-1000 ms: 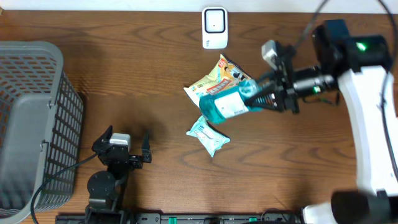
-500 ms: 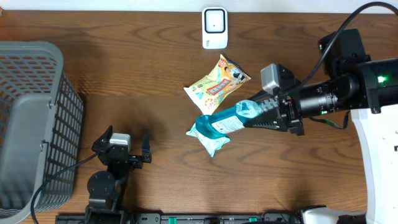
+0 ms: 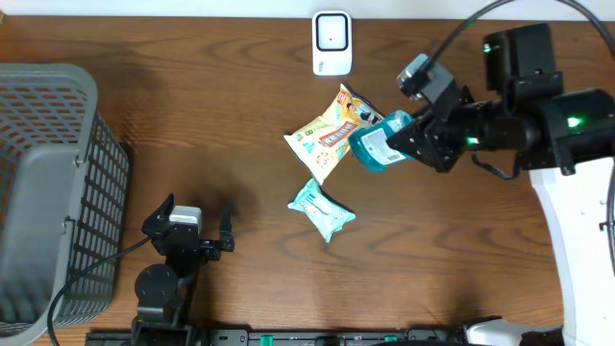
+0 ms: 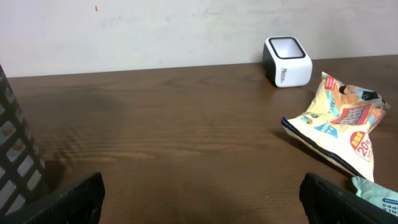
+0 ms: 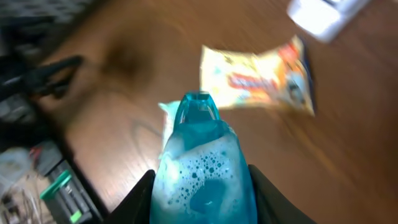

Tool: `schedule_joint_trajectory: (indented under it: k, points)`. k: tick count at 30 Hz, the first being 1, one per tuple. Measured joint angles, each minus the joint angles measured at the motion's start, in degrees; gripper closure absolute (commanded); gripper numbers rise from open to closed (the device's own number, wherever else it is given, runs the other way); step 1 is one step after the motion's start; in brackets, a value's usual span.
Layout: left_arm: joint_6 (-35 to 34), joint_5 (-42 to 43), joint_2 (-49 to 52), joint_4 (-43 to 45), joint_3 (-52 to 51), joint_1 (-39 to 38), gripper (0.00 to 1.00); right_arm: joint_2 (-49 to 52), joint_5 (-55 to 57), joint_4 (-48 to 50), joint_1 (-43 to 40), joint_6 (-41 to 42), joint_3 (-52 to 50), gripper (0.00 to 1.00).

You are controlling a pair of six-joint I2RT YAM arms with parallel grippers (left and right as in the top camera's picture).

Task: Scan the item barcode
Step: 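Hold the teal bottle up to the white scanner with the right gripper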

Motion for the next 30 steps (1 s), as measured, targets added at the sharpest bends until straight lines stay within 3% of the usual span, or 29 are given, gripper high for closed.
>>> schedule_joint_trajectory:
  k: [7, 15, 24, 30]
  points:
    - [0.0, 0.0, 0.0, 0.0, 0.0, 0.0, 0.00, 3.1, 25.4, 2.1, 9.7, 17.9, 0.0, 0.98]
    - [0.0, 0.0, 0.0, 0.0, 0.0, 0.0, 0.00, 15.2, 46.0, 8.8, 16.2, 25.9, 0.0, 0.99]
    - [0.0, 0.0, 0.0, 0.0, 0.0, 0.0, 0.00, 28.5, 66.9, 27.1, 20.3, 24.8, -0.1, 0.99]
    - [0.0, 0.0, 0.0, 0.0, 0.0, 0.0, 0.00, 32.2, 75.6, 48.3, 21.7, 15.5, -0.2, 0.99]
